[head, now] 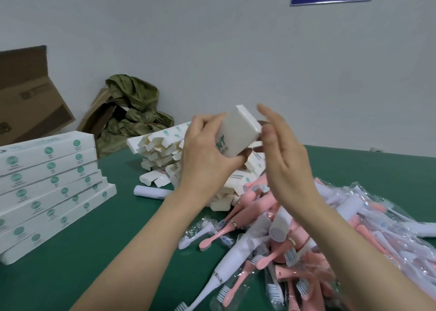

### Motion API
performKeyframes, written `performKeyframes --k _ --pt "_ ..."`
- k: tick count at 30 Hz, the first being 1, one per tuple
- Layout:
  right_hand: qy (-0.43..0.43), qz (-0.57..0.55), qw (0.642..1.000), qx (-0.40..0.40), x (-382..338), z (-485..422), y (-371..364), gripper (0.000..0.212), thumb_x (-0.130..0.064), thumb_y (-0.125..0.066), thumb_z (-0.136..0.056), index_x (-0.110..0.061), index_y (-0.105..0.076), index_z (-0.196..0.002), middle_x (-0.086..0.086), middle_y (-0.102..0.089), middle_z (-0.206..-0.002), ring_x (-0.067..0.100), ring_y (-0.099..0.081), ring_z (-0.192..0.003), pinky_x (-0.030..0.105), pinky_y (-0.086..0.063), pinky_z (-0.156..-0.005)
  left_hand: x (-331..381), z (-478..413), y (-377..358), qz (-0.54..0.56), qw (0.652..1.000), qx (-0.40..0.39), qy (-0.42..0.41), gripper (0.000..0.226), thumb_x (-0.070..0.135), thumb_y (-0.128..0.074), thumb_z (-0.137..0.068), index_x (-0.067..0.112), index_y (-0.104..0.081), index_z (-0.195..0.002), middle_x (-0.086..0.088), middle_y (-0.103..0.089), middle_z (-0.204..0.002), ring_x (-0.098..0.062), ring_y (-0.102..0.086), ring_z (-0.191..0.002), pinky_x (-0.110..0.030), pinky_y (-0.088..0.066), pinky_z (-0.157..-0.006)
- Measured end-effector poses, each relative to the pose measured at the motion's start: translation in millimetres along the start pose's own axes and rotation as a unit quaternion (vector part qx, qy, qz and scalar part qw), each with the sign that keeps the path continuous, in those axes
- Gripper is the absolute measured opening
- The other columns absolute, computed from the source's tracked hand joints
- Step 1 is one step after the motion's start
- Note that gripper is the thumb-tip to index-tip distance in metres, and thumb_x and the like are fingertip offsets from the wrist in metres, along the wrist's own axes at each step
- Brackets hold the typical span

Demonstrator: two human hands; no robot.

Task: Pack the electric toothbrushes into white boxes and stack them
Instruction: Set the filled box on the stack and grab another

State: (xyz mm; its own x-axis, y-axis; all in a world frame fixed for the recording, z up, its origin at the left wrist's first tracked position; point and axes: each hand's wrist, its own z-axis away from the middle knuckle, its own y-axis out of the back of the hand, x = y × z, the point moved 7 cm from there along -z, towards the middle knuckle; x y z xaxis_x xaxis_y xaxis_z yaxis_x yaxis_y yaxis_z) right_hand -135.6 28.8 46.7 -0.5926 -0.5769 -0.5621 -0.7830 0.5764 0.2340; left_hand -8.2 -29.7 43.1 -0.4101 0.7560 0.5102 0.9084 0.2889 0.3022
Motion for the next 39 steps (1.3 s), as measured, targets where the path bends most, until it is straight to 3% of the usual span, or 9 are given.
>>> performKeyframes --k 4,7,10,17,23,26,30,33,39 --pt "-0.090 0.086 0.992 -0.022 22.7 -5.1 7.2 0.018 -0.017 -0.048 -0.095 -0.021 -0.061 -0.107 -0.009 -0.065 -0.089 -0.003 -0.057 -0.078 0.004 -0.041 -0.062 -28.4 -13.1 40.8 -0.156 0.981 -0.094 0.061 0.038 0.043 -0.079 -0.060 0.024 -0.055 -0.084 0.004 -0.050 -0.088 -0.007 -0.045 -0.070 -0.024 -0.032 -0.054" --pt "-0.121 0.206 0.964 -0.119 42.8 -1.0 -6.4 0.019 -0.014 -0.050 -0.092 -0.015 -0.065 -0.102 -0.007 -0.061 -0.083 0.006 -0.055 -0.073 0.015 -0.038 -0.060 -88.6 4.1 68.3 -0.309 0.898 -0.248 0.191 0.056 0.045 -0.081 -0.062 0.016 -0.054 -0.101 0.001 -0.058 -0.095 -0.012 -0.051 -0.075 -0.028 -0.038 -0.056" --pt "-0.137 0.277 0.929 -0.205 57.8 7.9 -23.1 0.019 -0.013 -0.047 -0.090 -0.009 -0.066 -0.093 0.003 -0.066 -0.083 0.020 -0.059 -0.076 0.029 -0.045 -0.064 -137.9 30.6 92.8 -0.412 0.809 -0.306 0.287 0.076 0.048 -0.084 -0.061 0.011 -0.042 -0.113 -0.002 -0.054 -0.104 -0.017 -0.050 -0.084 -0.028 -0.040 -0.061" --pt "-0.129 0.403 0.842 -0.333 73.8 17.8 -23.2 0.027 -0.027 -0.051 -0.093 -0.006 -0.066 -0.084 0.009 -0.067 -0.083 0.023 -0.060 -0.076 0.033 -0.048 -0.067 -185.6 50.1 99.5 -0.461 0.781 -0.310 0.286 0.050 0.056 -0.073 -0.073 0.015 -0.046 -0.086 0.003 -0.050 -0.080 -0.013 -0.048 -0.071 -0.026 -0.031 -0.053" --pt "-0.113 0.380 0.856 -0.332 71.0 23.9 -1.2 0.020 -0.031 -0.052 -0.094 -0.017 -0.066 -0.096 0.002 -0.065 -0.095 0.018 -0.052 -0.082 0.028 -0.035 -0.066 -192.9 56.6 96.7 -0.464 0.788 -0.317 0.251 0.056 0.059 -0.066 -0.078 0.011 -0.054 -0.105 -0.005 -0.058 -0.104 -0.021 -0.053 -0.091 -0.031 -0.043 -0.071" --pt "-0.118 0.358 0.868 -0.323 76.6 28.4 6.6 0.019 -0.026 -0.052 -0.094 -0.014 -0.067 -0.095 0.002 -0.067 -0.095 0.019 -0.057 -0.084 0.030 -0.043 -0.070 -178.5 57.9 95.7 -0.530 0.773 -0.283 0.204 0.064 0.062 -0.063 -0.078 0.014 -0.051 -0.117 -0.009 -0.053 -0.118 -0.027 -0.049 -0.107 -0.033 -0.042 -0.082" --pt "-0.120 0.351 0.875 -0.310 85.6 30.3 13.2 0.023 -0.024 -0.050 -0.094 -0.009 -0.068 -0.092 0.003 -0.067 -0.092 0.019 -0.061 -0.082 0.030 -0.048 -0.071 -108.9 31.8 45.3 -0.372 0.908 -0.179 0.066 0.052 0.044 -0.060 -0.086 0.016 -0.050 -0.129 -0.007 -0.051 -0.123 -0.027 -0.043 -0.115 -0.036 -0.042 -0.087" --pt "-0.108 0.362 0.872 -0.311 88.1 33.4 8.4 0.027 -0.024 -0.046 -0.095 -0.008 -0.067 -0.091 0.004 -0.065 -0.091 0.018 -0.060 -0.080 0.032 -0.051 -0.073 -68.6 16.9 -6.9 -0.250 0.954 -0.166 -0.006 0.043 0.035 -0.055 -0.090 0.017 -0.051 -0.129 -0.003 -0.050 -0.125 -0.020 -0.040 -0.117 -0.033 -0.038 -0.090" --pt "-0.108 0.367 0.876 -0.295 96.7 35.3 19.3 0.029 -0.028 -0.043 -0.097 -0.011 -0.067 -0.092 0.002 -0.061 -0.094 0.016 -0.056 -0.084 0.030 -0.047 -0.078 -34.4 -21.3 -122.8 -0.268 0.924 -0.266 -0.066 0.051 0.037 -0.054 -0.090 0.012 -0.044 -0.134 -0.009 -0.050 -0.131 -0.026 -0.039 -0.120 -0.034 -0.036 -0.093"
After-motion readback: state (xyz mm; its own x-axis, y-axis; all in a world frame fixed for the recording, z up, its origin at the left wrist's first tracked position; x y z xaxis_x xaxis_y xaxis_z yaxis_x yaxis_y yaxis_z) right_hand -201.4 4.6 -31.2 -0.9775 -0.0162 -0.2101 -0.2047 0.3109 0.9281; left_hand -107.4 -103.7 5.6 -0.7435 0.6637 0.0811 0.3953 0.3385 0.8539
